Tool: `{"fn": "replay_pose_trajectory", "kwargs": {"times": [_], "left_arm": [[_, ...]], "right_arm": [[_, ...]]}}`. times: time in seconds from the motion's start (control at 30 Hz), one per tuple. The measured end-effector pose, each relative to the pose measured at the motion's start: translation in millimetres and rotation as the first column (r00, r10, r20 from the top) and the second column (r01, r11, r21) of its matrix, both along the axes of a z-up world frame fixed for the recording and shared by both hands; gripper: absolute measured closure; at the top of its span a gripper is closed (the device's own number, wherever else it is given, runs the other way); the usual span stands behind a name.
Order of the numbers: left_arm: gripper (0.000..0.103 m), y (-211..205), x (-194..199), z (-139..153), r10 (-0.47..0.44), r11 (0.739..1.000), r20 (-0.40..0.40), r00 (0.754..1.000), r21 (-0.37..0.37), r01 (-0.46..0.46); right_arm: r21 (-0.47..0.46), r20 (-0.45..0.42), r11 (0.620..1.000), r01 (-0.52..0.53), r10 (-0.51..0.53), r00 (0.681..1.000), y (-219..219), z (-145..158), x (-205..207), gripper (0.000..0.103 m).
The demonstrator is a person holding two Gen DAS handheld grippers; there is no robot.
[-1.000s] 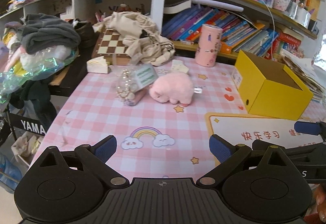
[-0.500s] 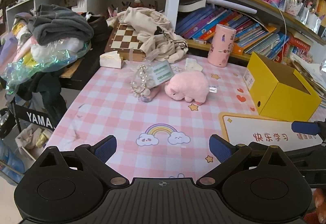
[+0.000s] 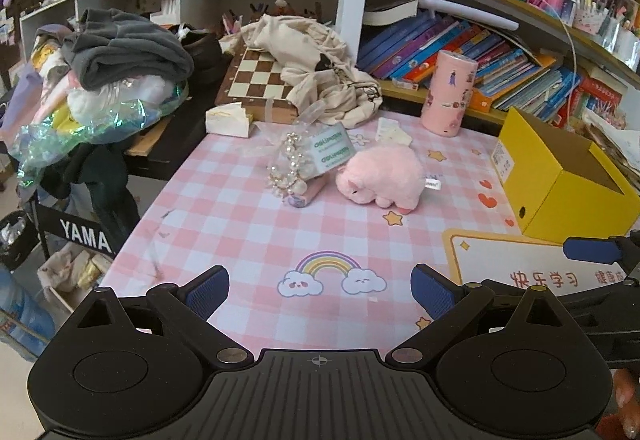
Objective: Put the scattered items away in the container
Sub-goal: 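Move the left tool to the pearl ribbon bag while the right tool approaches the pink plush pig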
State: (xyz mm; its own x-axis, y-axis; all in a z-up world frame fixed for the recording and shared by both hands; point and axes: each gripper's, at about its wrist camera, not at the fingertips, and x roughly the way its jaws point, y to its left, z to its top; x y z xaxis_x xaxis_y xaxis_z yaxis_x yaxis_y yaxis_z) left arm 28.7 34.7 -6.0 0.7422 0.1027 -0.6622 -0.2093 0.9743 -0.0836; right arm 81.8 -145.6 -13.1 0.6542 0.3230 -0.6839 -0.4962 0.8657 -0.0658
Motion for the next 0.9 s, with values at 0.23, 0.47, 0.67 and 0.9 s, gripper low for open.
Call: {"fn": "replay_pose_trajectory", "kwargs": {"times": [0.23, 0.47, 0.67, 0.9], "left_arm": [[0.004, 4, 15, -1, 0.021, 1.000, 0.009, 1.000, -0.006, -0.020], [0.004, 10, 35, -5, 0.055, 0.998, 0.012, 0.998, -0.019, -0.055], [0.004, 15, 57, -11, 0.072, 0.997, -0.007, 0.997, -0.031, -0.073], [0.004, 18, 86, -18, 0.075, 0.997, -0.021, 0.997, -0.026, -0.076]], "right_arm": [[-0.002, -0.011, 1.000, -0.027, 0.027, 1.000, 5, -2, 18, 0.000], [-0.005, -0.013, 0.998, -0.066, 0.066, 0.998, 10, -5, 40, 0.000], [-0.012, -0.031, 0.996, -0.085, 0.085, 0.996, 16, -12, 64, 0.000], [-0.010, -0.063, 0.995, -0.096, 0.095, 0.993, 23, -22, 97, 0.000]]}}
